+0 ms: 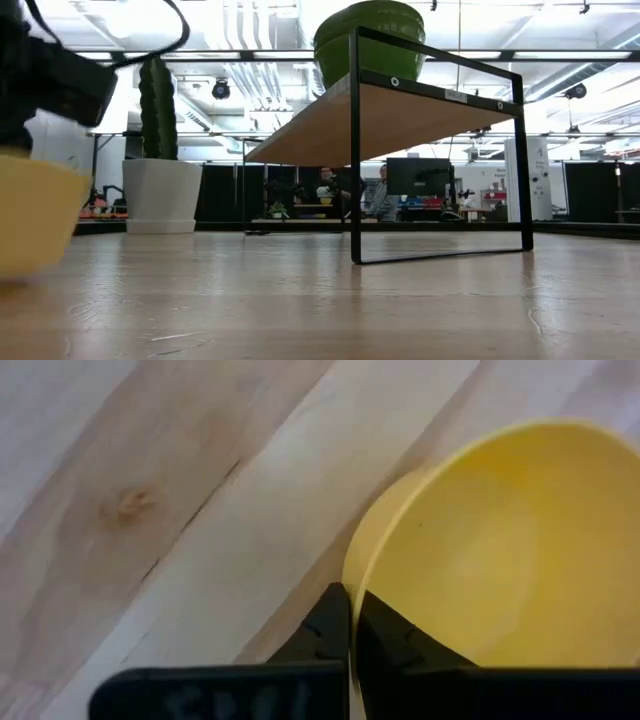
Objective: Pick & Place Mini bowls
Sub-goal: Stack the right yellow bowl on the other yellow bowl on the shelf
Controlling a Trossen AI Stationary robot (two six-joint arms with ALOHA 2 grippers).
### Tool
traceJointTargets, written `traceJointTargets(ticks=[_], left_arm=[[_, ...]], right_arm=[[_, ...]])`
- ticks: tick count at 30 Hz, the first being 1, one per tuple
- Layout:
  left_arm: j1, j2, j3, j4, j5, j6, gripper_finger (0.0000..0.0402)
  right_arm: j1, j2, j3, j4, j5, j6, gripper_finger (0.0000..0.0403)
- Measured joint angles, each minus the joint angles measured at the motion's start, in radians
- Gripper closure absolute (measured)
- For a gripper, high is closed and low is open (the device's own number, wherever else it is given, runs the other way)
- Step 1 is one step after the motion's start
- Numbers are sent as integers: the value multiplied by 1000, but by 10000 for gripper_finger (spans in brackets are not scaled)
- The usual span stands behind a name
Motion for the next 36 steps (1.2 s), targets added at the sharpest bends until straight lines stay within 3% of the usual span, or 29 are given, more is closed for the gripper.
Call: traceJointTargets(ticks=[4,8,14,18,20,23,28,36], left_arm=[[5,-44,30,-12,-23,-32,400],[21,-118,95,-142,-57,-51,400],[108,-272,215,-211,-322,-103,401],[234,-354,284,-218,-465,-152,401],[324,-378,316,-220,-487,-180,401],[462,-385,375,-219,-464,-129,401],[705,-347,486,-215,-334,38,401],[995,-169,652,-216,-127,171,401]], right_arm=[[0,-2,0,0,0,0,394],[0,-3,0,0,-1,0,394],[0,-4,0,0,0,-3,394],[0,-4,0,1,0,-5,394],[0,-4,0,1,0,-7,394],[5,-4,0,0,0,-9,394],[9,-4,0,0,0,-26,394],[10,-4,-5,-2,54,-26,394]])
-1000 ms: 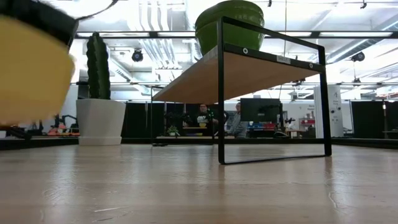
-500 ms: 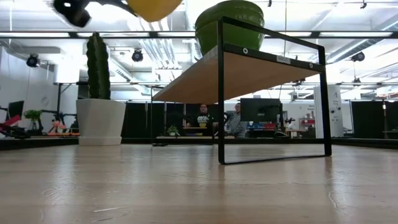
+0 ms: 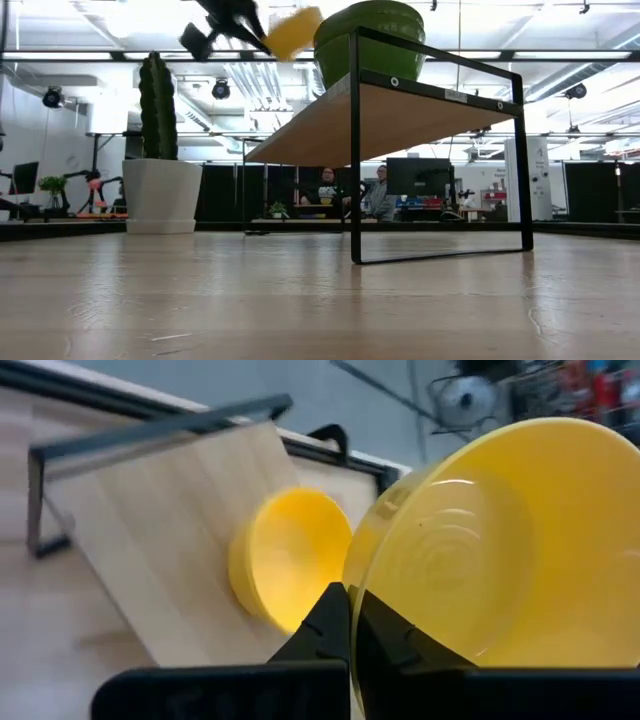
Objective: Pick & Place Mini bowls
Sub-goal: Stack the right yellow bowl on the other yellow bowl on the shelf
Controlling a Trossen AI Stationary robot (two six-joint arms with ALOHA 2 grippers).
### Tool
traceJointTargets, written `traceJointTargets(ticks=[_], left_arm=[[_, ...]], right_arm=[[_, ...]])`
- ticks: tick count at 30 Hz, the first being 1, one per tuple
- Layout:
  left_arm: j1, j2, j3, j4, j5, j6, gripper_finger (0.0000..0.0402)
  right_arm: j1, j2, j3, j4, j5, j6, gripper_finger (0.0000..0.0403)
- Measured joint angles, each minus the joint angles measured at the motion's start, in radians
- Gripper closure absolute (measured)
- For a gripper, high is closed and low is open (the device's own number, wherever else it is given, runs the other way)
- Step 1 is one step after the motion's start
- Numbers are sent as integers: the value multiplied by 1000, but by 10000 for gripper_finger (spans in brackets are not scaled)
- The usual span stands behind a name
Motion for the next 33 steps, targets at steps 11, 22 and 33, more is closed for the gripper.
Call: traceJointTargets(ticks=[11,22,33], left_arm=[[103,343,262,-37,201,180,401],[109,488,415,-264,194,265,401],[107,493,415,-338,179,306,390]], right_arm=[[1,-1,-29,-51,0,0,394],[0,-7,-82,-51,0,-15,394],[0,-8,-95,-51,0,-33,394]])
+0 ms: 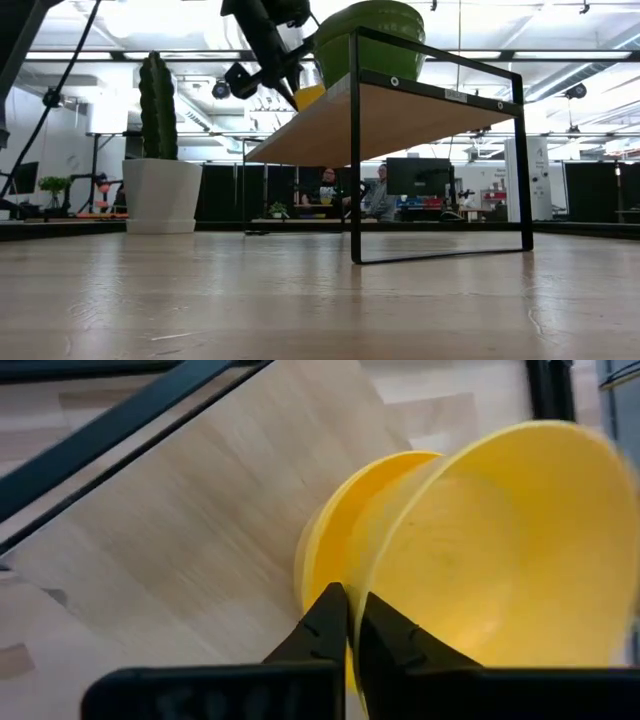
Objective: Pick & Place Mini bowls
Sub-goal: Stack the right yellow bowl on the other yellow bowl on the shelf
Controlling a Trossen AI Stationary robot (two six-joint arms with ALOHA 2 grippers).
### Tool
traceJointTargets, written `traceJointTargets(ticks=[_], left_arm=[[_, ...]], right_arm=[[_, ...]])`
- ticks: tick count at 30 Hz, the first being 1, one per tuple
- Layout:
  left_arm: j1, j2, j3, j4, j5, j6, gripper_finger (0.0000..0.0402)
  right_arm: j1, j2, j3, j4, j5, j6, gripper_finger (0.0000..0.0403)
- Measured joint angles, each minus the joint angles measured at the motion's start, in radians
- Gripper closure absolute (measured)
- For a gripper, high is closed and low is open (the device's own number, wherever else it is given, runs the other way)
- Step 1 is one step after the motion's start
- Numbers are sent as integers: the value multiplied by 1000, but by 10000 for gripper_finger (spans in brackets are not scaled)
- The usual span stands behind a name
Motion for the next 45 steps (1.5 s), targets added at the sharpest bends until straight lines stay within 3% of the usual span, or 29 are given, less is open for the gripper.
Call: traceJointTargets(ticks=[15,23,45], left_arm=[[0,0,34,-9,4,29,286],[-7,-5,99,4,7,55,283],[2,-3,10,-93,-28,46,283]], right_arm=[[0,0,-1,1,0,4,394],[0,0,-1,0,-1,7,394],[0,-4,-1,-1,-1,-11,394]])
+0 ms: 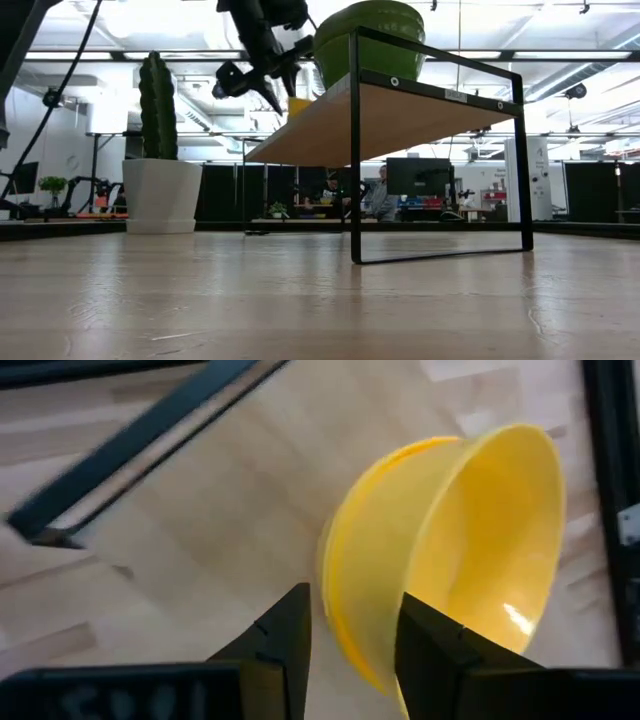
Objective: Pick & Place Mini bowls
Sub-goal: Stack the right yellow bowl on the other yellow bowl on the shelf
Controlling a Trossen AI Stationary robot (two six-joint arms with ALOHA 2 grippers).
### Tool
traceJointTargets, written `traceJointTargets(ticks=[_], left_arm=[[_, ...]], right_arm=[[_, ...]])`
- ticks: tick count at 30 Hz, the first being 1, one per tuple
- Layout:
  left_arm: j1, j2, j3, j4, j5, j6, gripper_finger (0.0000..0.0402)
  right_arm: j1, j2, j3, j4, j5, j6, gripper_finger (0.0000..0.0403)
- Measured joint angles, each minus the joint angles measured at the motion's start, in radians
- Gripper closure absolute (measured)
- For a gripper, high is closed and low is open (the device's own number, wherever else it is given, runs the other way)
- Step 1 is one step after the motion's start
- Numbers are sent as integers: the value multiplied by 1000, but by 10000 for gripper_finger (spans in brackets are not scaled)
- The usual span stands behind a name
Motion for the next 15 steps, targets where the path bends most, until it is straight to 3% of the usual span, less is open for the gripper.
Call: traceJointTargets(ticks=[15], left_arm=[[6,-36,63,16,-37,30,282]], right_arm=[[0,0,0,0,0,-3,394]])
